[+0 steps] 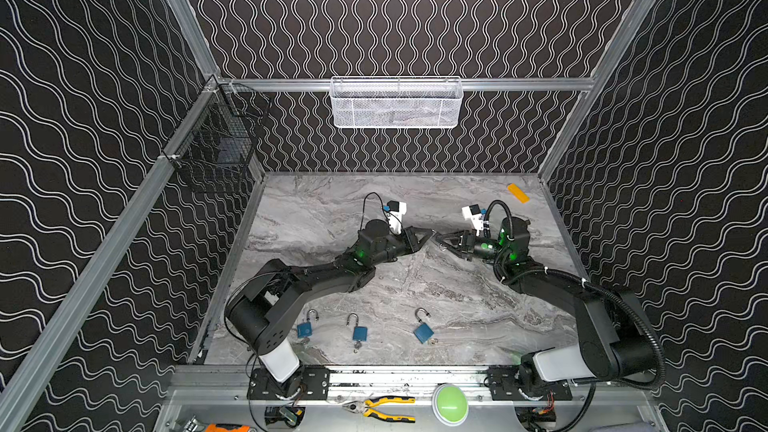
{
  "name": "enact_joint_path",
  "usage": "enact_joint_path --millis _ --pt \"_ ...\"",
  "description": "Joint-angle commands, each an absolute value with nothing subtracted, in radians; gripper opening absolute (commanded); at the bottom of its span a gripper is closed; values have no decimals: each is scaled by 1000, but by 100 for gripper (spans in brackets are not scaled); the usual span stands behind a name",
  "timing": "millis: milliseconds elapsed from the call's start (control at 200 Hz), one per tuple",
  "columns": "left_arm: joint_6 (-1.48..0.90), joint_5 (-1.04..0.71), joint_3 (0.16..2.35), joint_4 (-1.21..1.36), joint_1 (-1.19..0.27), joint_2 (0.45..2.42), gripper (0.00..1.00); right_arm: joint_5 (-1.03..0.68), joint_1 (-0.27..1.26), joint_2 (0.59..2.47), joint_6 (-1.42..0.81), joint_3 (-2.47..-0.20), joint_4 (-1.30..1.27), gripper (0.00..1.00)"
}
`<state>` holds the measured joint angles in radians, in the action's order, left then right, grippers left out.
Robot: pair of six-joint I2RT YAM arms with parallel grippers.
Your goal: Lock with the key
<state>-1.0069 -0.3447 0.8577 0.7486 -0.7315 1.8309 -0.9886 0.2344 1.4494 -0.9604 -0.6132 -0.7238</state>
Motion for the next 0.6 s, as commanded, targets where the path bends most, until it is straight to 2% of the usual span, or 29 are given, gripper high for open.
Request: enact_joint_path --millis 0,405,591 --pt "-974 -634 863 618 -770 1839 0 -870 233 1442 -955 -637 -882 0" --pt "-1072 -632 909 658 -720 1891 0 -922 226 1414 -944 -579 -898 0" --pt "-1073 -632 954 640 -686 1906 0 -925 226 1379 -939 -515 -924 15"
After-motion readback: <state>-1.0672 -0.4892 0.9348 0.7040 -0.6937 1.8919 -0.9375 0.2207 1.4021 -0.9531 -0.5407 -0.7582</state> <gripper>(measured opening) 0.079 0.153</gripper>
